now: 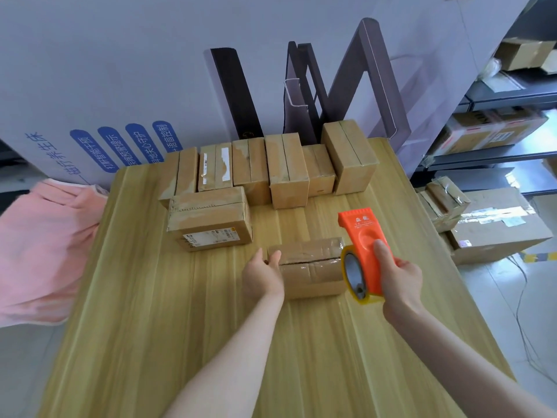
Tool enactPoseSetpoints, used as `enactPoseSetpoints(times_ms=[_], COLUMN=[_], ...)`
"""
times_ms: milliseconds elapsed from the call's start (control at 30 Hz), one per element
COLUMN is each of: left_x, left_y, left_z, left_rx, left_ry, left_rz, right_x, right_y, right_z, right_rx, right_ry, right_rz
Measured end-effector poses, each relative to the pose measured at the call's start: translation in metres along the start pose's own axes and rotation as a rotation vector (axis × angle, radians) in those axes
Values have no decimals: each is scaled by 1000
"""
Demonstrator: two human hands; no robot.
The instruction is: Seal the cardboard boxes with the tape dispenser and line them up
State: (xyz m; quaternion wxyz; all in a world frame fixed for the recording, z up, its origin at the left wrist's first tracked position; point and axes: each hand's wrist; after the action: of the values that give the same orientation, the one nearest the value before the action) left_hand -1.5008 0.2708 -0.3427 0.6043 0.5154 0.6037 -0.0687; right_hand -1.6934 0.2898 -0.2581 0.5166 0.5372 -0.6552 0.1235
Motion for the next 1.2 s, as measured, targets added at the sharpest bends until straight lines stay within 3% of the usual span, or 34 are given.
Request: enactPoseSetpoints(times_ms=[67,100,200,233,467,700,767,833,900,1033,1200], left_x=[4,7,36,43,-17,-34,-38,-45,-51,-43,-26], left_y=[-3,-3,-20,-28,-66,-66,-62,-58,-51,-28,6], left_z=[-8,-16,-34,-31,59,113,113,105,88,47,10], left_rx=[-27,-11,238,292,275,432,479,499,410,290,358], left_ry=[-180,-363,-984,-1085,-798,-917,-917,-892,-830,-678,-518], left_rz=[19,14,181,263,477,577,625,615,459,208,166], right_x=[1,2,0,0,10,-7,-17,-30,-42,-61,-55], right_y=[9,14,23,25,33,40,36,28,12,-33,-60], right_z=[12,17,32,36,59,86,93,101,109,124,146], right_rx=[8,15,29,33,120,267,362,419,416,323,333], right_ry=[-4,-8,2,10,109,208,271,430,646,1041,1009], right_rz=[-7,-14,-34,-42,-118,-316,-458,-794,-1113,-1232,-1536])
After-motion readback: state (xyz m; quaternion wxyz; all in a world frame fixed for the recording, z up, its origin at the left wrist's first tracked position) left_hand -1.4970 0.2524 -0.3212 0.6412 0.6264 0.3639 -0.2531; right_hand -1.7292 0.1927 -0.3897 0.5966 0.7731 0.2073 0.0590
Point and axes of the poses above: each hand's wrist, its own z-axis towards the middle knuckle, its own y-axis out of the back of the hand, x = y × z, and after that the axes turned 12 degrees about -z, right-handed
